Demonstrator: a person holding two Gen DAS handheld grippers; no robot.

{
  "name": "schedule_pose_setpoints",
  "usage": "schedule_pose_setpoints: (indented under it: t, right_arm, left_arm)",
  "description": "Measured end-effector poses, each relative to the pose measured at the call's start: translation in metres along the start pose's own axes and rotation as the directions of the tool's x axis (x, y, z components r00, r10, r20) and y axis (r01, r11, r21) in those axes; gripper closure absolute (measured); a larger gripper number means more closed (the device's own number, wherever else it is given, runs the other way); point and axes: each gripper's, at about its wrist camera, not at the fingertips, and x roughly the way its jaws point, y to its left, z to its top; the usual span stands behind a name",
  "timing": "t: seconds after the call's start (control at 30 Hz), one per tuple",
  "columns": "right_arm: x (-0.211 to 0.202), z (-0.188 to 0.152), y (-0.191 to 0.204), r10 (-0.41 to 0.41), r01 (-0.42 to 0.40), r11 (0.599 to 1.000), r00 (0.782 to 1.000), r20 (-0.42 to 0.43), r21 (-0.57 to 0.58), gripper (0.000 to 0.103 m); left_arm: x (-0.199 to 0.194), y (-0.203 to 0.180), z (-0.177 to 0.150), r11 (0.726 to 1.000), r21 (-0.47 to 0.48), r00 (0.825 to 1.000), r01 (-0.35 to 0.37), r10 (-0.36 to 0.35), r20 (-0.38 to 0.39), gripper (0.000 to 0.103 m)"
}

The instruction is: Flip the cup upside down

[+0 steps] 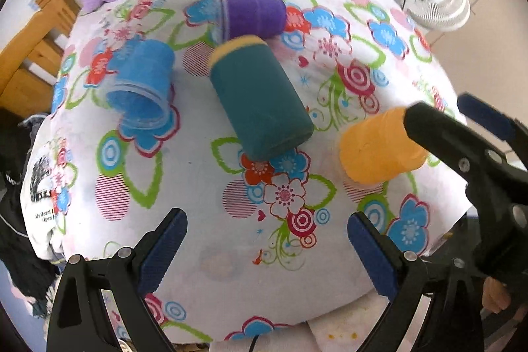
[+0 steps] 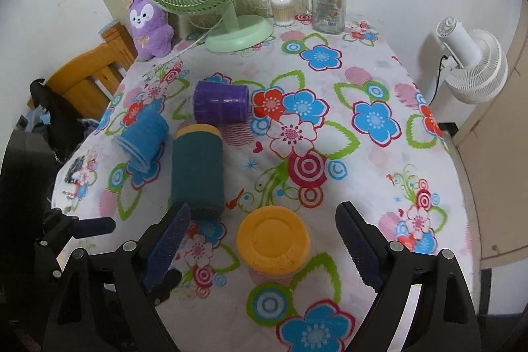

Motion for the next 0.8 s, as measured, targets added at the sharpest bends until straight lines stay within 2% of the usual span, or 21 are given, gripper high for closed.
schedule_pose_setpoints:
  t: [0.07,0.23,0.3,0.5,0.7,0.8]
  right_arm:
    - [-0.007,0.005,0.002,-0.003,0.003,1.000,1.000,-0.016,-0.001,0.011]
    - [-0.027,0.017,0.002,0.020,-0.019,0.999,1.000,-0.015,0.044,0.011]
    - [-0.038,0.019,0.002,0.028,-0.028,0.998,1.000,-0.011,0.065,0.011]
    - [-0.063,0.022,0.012,-0.019,0.019,0.999,1.000,-0.003,0.029,0.011]
    - [-0.075,0.022,0.016,-0.019,0.019,1.000,0.999,-0.039,0.020,0.011]
    - [-0.083,0.019,0.015,-0.027,0.028,0.999,0.999,-0.029,0.031,0.011]
  left_arm:
    - [-0.012,0.006,-0.003,0.999,-0.034,1.000,0.001,0.000,0.031,0.004]
    - [-0.053,0.018,-0.004,0.990,-0.116,0.985,-0.081,0.098,0.145,0.004]
    - [-0.062,0.025,-0.003,0.987,-0.143,0.982,-0.075,0.098,0.161,0.004]
    - [-0.085,0.034,-0.007,0.974,-0.216,0.974,-0.064,0.109,0.201,0.004]
    - [-0.107,0.029,-0.011,0.973,-0.226,0.963,-0.047,0.104,0.250,0.004]
    - [-0.113,0.027,-0.013,0.971,-0.235,0.961,-0.040,0.102,0.258,0.000]
